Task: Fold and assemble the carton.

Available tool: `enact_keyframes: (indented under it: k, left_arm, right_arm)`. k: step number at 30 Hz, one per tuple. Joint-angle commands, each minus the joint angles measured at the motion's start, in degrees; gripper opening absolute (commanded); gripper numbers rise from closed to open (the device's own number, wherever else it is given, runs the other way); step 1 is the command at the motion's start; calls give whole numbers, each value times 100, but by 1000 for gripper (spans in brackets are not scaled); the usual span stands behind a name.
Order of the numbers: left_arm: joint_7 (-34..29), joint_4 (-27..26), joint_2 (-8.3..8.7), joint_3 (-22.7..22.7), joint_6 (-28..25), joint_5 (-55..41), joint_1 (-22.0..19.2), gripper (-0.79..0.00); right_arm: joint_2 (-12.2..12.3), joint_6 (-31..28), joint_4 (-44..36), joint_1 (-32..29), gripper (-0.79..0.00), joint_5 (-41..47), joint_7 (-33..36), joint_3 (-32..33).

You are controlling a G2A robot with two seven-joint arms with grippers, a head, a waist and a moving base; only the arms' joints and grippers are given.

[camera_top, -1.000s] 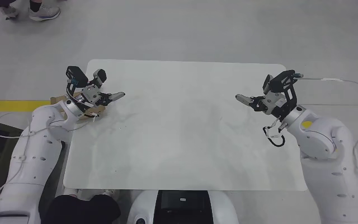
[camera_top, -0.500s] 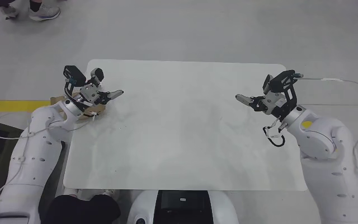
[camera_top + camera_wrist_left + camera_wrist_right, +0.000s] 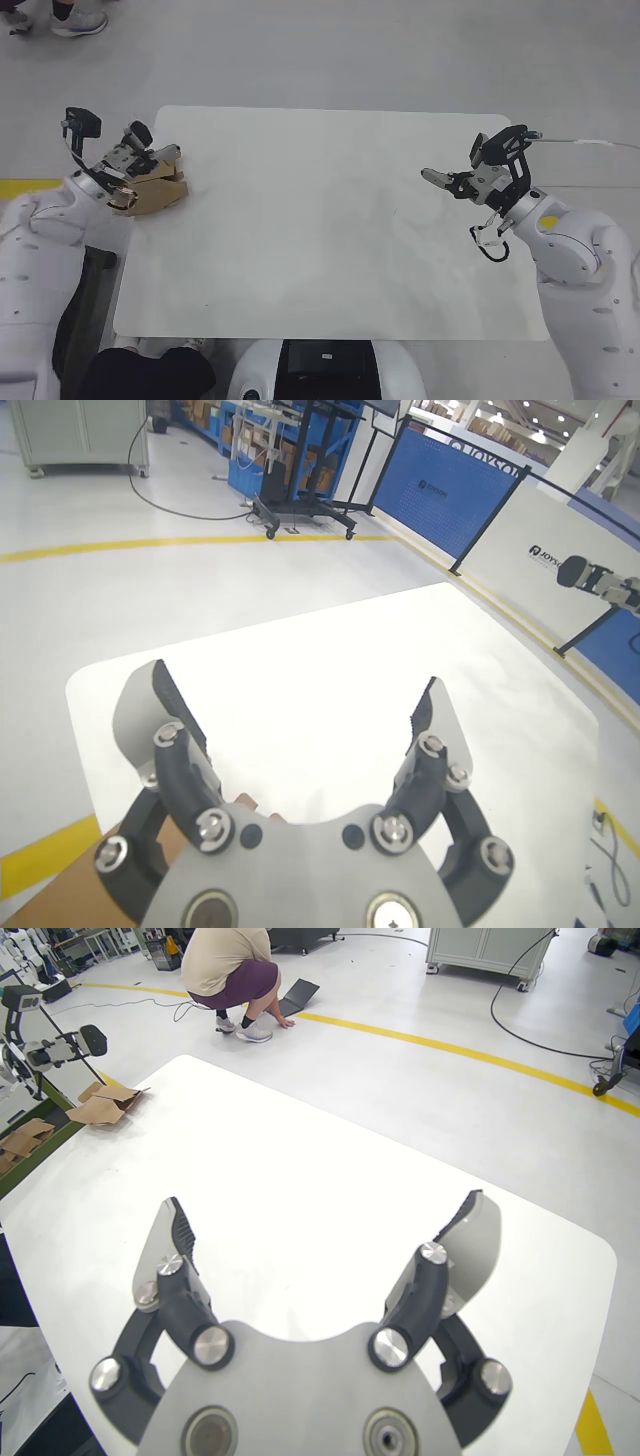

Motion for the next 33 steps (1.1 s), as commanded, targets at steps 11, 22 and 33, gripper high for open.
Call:
enact_keyframes:
  k: [11, 22, 33]
  left_arm:
    - [-3242, 1631, 99, -148, 312, -3321, -947, 0]
    - [-3543, 1763, 114, -183, 377, -3595, -1031, 0]
    - [-3543, 1763, 114, -183, 377, -3595, -1031, 0]
  right_arm:
    - [0, 0, 0, 0, 0, 0, 0, 0]
    - [0, 0, 0, 0, 0, 0, 0, 0]
    - [0, 0, 0, 0, 0, 0, 0, 0]
